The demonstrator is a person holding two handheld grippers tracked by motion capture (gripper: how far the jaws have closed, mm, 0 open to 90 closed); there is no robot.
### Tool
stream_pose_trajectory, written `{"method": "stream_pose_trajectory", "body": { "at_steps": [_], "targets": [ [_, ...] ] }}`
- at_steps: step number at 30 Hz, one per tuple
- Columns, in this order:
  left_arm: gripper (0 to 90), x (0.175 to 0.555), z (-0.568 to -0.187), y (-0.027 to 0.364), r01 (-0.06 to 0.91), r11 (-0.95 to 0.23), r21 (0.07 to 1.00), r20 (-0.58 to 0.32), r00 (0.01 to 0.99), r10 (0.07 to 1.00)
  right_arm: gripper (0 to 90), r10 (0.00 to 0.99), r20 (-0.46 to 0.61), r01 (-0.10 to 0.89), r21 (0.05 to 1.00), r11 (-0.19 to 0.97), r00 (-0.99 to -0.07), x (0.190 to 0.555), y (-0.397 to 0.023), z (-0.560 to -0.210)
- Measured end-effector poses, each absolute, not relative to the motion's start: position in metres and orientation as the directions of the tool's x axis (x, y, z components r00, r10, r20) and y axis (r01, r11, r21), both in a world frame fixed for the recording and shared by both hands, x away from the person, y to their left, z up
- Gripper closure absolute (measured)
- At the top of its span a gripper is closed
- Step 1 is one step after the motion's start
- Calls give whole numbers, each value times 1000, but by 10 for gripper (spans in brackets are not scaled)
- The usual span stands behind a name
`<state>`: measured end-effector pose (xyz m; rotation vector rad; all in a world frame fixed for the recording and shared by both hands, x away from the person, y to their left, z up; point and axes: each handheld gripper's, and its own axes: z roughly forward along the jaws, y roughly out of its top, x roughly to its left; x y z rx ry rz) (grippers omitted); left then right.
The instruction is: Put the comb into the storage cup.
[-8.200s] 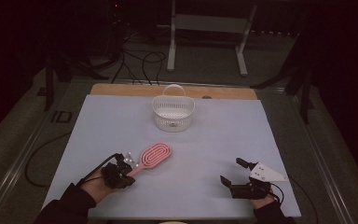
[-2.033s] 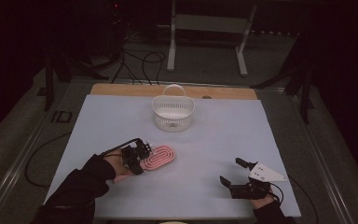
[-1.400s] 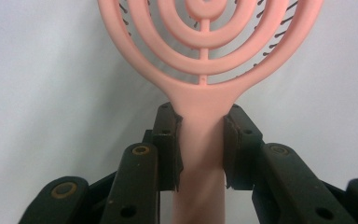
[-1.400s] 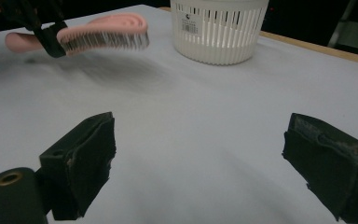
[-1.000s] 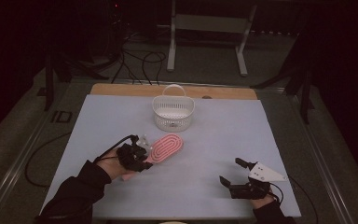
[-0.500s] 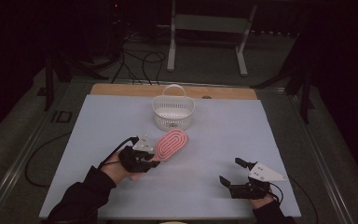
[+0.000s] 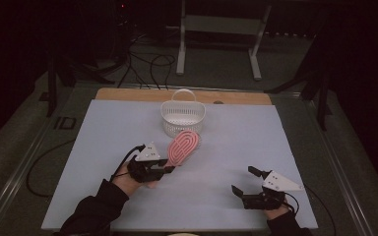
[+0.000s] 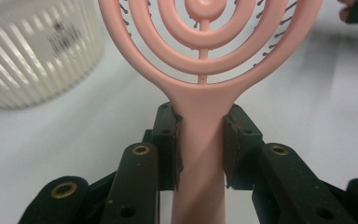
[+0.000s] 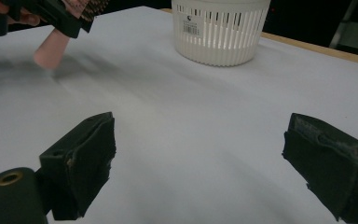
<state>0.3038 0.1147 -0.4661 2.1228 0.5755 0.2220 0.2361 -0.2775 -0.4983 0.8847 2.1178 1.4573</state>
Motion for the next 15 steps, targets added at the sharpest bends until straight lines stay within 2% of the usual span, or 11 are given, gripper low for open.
{"method": "stream_pose_trajectory", "body": {
  "at_steps": [9,15],
  "targets": [
    [708,298,-472,118,289,-381,878,-73,869,490,89,705,20,270,931,245,-709,236,-277,-499],
    [708,290,-478,121,277,-352,894,-65,858,510,90,704,20,269,931,246,-710,237,-277,-499]
  ]
}}
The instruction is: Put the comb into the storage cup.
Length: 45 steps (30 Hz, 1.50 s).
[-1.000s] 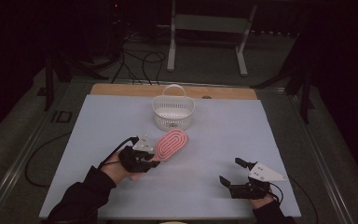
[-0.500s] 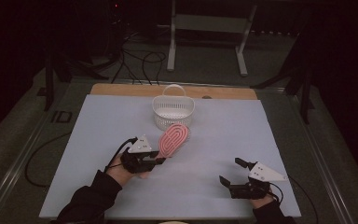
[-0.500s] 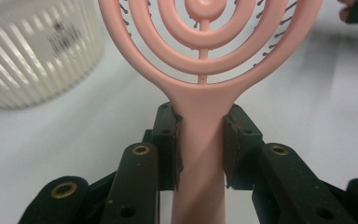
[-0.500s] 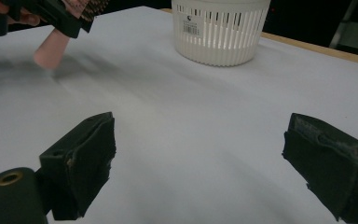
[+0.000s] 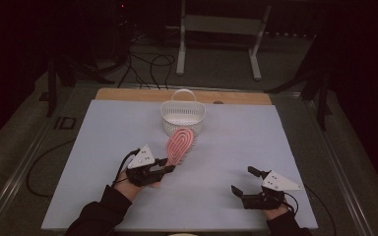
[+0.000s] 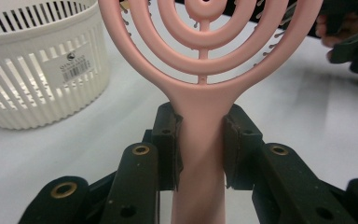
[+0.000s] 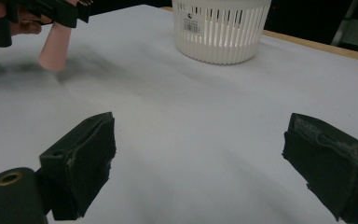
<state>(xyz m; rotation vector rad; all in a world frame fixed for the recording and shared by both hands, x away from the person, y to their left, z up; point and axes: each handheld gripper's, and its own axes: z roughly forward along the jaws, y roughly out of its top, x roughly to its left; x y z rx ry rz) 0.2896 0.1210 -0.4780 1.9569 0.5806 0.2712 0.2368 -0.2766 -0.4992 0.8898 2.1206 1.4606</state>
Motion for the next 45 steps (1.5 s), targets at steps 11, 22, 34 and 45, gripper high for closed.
{"method": "stream_pose_trajectory", "body": {
  "at_steps": [11,22,34,45],
  "targets": [
    [708,273,-483,136,231,-236,944,-78,851,519,90,703,19,271,930,249,-711,237,-276,-499],
    [708,262,-490,151,200,-156,967,-78,820,566,89,698,18,269,930,251,-715,237,-276,-498],
    [708,259,-497,150,202,-149,968,-69,784,616,89,692,16,264,931,254,-721,236,-274,-497],
    [708,258,-495,151,187,-153,970,-47,767,640,90,695,-5,258,926,275,-719,235,-270,-492]
  ]
}}
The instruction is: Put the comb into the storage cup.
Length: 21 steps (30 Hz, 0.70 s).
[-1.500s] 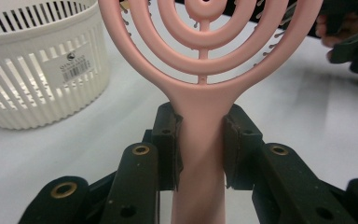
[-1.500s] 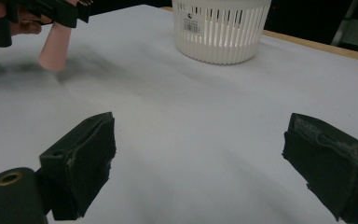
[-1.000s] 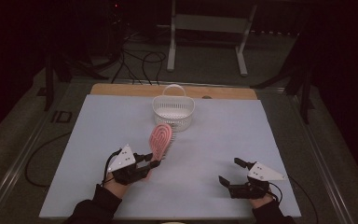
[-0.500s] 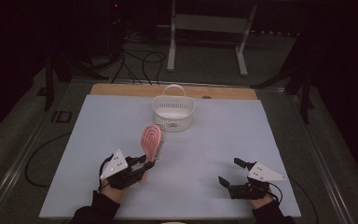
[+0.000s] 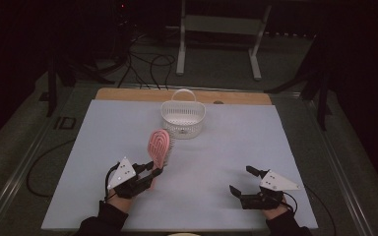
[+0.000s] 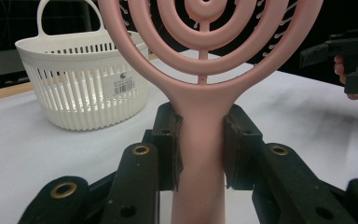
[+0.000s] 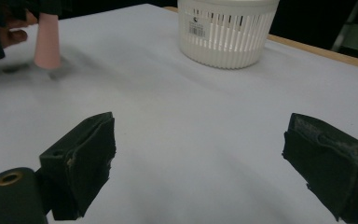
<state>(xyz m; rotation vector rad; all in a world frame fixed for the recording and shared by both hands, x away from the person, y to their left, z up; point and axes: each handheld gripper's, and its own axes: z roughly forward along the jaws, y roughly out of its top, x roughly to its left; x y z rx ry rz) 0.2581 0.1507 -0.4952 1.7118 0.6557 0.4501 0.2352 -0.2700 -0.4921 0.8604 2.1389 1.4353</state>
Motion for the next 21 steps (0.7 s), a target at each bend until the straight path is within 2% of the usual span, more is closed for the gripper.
{"method": "stream_pose_trajectory", "body": {
  "at_steps": [12,21],
  "targets": [
    [708,258,-494,152,192,-131,973,-67,770,634,89,719,-1,277,922,269,-695,235,-262,-462],
    [708,258,-494,152,195,-128,972,-72,772,632,89,694,-24,250,923,292,-720,236,-254,-444]
  ]
}}
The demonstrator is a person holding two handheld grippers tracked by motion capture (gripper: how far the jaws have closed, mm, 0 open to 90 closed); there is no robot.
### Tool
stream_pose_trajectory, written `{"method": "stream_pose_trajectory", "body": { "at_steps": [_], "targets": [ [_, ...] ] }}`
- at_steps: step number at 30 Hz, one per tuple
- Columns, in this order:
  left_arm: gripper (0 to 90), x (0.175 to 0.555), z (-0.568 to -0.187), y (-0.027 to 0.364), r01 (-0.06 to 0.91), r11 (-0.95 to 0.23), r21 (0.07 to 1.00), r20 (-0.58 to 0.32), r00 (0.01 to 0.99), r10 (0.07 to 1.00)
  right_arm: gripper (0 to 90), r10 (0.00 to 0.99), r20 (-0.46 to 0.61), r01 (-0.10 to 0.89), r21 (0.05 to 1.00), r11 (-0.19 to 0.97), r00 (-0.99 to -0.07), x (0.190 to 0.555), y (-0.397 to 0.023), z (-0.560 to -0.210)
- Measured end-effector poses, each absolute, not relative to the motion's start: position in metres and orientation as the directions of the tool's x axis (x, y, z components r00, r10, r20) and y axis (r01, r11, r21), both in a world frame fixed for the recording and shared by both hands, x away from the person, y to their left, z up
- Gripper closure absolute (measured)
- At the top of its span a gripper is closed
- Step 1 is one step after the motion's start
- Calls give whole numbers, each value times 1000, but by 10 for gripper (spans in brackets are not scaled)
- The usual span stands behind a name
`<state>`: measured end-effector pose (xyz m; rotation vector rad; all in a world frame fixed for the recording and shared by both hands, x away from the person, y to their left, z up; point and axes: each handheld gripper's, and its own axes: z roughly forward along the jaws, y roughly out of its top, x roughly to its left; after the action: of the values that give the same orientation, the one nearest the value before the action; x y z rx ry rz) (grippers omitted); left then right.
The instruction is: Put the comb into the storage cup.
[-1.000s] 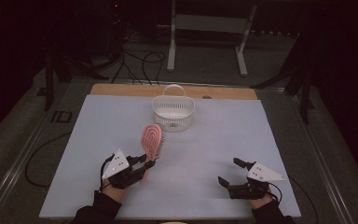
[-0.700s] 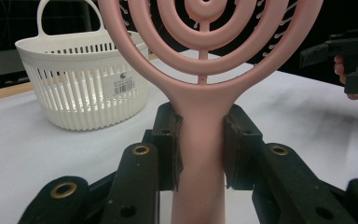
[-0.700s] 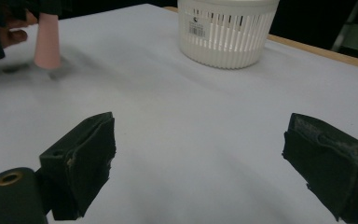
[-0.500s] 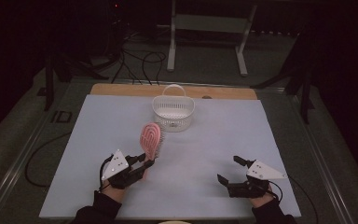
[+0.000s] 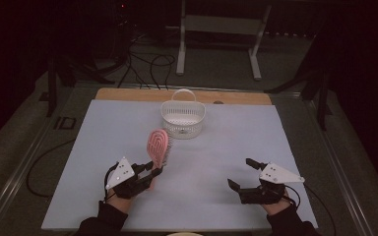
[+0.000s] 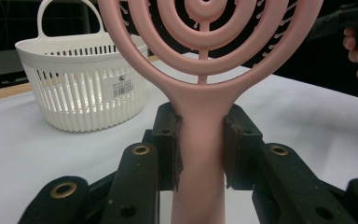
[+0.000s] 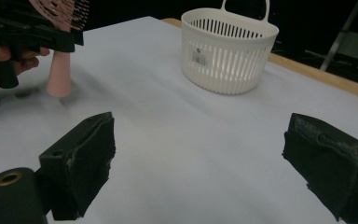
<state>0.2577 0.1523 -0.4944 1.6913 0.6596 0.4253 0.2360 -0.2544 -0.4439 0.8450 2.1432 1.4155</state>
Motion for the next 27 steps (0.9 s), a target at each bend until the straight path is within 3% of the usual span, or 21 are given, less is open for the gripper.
{"method": "stream_pose_trajectory", "body": {
  "at_steps": [27],
  "targets": [
    [708,258,-494,154,215,-103,971,-102,767,634,89,661,-1,219,943,250,-750,239,-222,-401]
  ]
}}
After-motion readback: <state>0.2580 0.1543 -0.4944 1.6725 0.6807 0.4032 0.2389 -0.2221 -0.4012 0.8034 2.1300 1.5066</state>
